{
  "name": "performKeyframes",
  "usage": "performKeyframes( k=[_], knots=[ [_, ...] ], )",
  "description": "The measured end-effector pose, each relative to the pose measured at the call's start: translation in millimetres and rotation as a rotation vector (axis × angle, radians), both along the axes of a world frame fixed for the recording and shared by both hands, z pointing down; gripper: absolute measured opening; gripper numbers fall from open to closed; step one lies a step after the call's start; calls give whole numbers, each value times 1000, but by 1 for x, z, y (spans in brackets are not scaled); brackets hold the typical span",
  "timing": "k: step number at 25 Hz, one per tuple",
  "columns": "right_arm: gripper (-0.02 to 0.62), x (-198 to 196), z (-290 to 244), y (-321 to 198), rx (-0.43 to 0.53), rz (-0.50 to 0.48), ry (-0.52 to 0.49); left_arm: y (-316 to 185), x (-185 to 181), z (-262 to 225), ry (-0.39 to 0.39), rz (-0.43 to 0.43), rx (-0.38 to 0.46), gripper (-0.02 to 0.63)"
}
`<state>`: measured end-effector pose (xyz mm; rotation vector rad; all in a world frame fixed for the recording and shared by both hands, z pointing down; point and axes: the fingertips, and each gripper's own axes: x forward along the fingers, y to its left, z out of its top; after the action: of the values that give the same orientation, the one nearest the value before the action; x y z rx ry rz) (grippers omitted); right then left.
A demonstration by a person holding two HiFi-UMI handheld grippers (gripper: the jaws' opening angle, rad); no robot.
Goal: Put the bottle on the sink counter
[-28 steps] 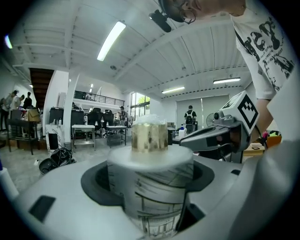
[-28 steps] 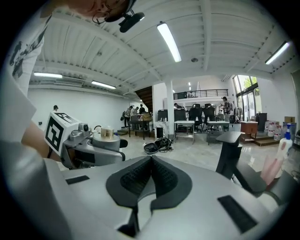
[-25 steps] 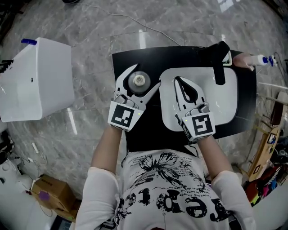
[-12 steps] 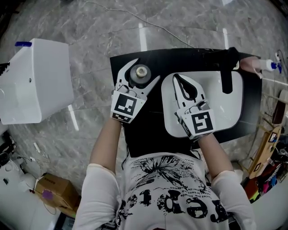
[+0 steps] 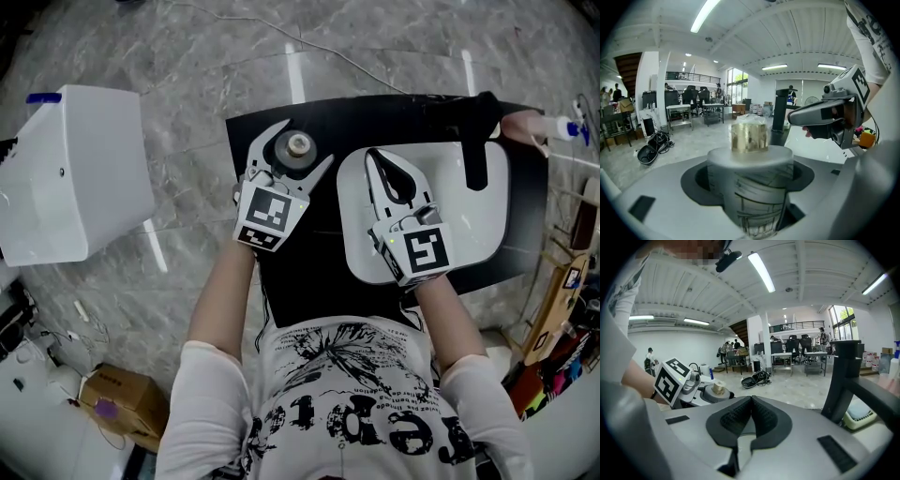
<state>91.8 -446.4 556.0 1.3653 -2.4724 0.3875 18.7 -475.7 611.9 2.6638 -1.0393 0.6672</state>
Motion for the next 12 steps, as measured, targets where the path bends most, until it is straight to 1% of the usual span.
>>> performKeyframes(
  k=[4,12],
  knots=[
    [15,6,-4,3,-1,20,-8,2,1,-2,-4,0,-4,348],
    [15,10,-4,12,-7,26,-6,10,-4,3,-28,-15,-22,348]
  ],
)
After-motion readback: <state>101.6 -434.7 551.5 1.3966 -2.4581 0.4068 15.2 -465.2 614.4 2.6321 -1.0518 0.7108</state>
